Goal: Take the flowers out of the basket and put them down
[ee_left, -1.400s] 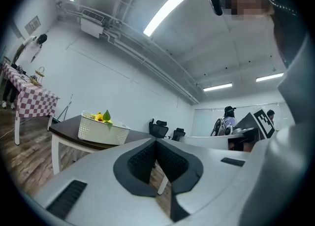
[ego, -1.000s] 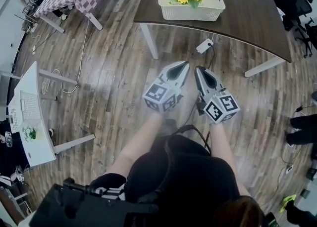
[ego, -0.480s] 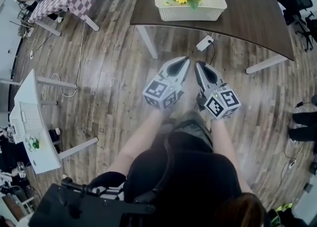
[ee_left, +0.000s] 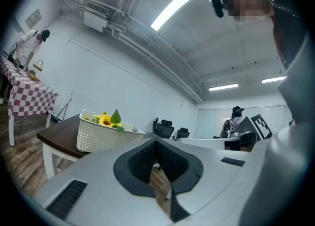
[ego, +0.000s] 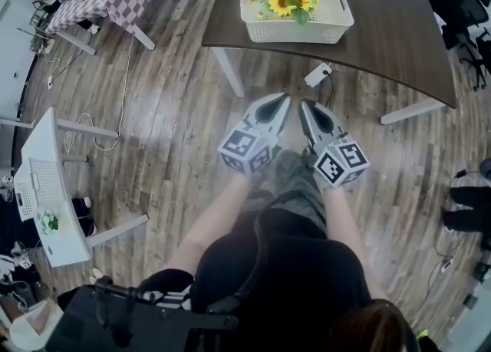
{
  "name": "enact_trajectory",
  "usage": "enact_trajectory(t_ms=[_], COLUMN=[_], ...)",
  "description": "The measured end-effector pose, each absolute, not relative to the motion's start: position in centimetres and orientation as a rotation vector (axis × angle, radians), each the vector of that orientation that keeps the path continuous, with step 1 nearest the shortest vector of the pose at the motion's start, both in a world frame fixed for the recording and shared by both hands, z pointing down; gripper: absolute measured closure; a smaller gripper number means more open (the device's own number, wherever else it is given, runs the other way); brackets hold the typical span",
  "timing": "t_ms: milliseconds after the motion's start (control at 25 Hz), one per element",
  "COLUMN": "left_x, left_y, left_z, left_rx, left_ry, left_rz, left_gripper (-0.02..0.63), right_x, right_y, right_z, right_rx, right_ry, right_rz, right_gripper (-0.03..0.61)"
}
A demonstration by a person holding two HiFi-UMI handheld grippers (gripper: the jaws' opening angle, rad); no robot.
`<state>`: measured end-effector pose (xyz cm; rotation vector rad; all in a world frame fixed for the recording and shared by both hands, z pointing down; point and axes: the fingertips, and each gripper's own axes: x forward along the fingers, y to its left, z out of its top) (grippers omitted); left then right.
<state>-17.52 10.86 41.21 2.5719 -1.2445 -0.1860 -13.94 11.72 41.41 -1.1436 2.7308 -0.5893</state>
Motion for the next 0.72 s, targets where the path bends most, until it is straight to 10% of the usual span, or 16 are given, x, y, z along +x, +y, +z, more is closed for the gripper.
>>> enact_trajectory(t_ms=[720], left_x=[-16.4], left_y=[-0.5], left_z=[41.5], left_rx=[2.457], left_ry=[-1.46], left_rz=[-0.219], left_gripper=[0.612], right_x=[-12.8], right_y=[-0.2], right_z=[41.4], right_rx=[-0.906], right_ry=[2.852], right_rz=[-0.624], right_gripper=[0.575])
